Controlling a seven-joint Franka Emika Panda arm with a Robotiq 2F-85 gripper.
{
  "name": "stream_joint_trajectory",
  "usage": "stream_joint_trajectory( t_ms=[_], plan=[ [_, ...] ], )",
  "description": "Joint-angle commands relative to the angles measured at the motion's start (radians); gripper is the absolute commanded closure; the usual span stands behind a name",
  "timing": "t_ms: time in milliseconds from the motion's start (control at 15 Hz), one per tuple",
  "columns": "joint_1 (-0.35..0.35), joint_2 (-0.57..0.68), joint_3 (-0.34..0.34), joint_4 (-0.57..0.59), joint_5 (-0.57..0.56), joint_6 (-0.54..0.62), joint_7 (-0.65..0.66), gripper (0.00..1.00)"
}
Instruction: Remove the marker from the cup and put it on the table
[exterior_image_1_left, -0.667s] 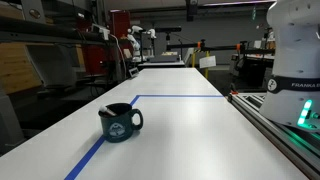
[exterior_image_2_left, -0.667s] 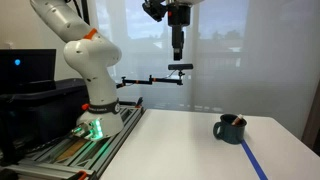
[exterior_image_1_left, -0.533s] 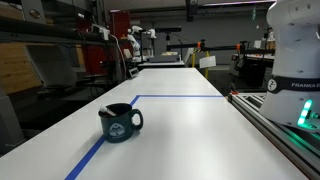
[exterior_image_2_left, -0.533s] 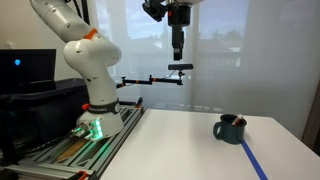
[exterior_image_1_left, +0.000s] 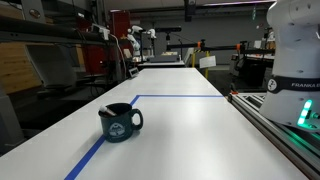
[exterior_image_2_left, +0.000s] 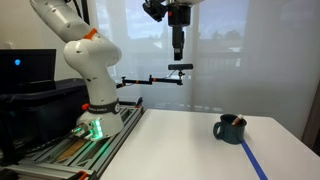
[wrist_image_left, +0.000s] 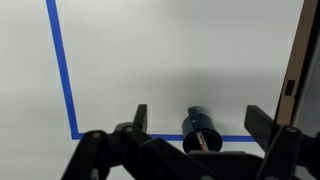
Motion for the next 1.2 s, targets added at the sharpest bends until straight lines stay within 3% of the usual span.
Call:
stream_joint_trajectory(
  t_ms=[0, 467, 800, 1133],
  plan=[
    [-0.01, 0.034, -0.006, -0.042, -0.063, 0.155, -0.046, 0.0],
    [0.009, 0.224, -0.023, -0.088, -0.128, 0.535, -0.146, 0.0],
    [0.047, 0.404, -0.092, -0.099, -0.086, 0.781, -0.294, 0.0],
    [0.225, 0.546, -0.211, -0.079, 0.128, 0.892, -0.583, 0.0]
  ],
)
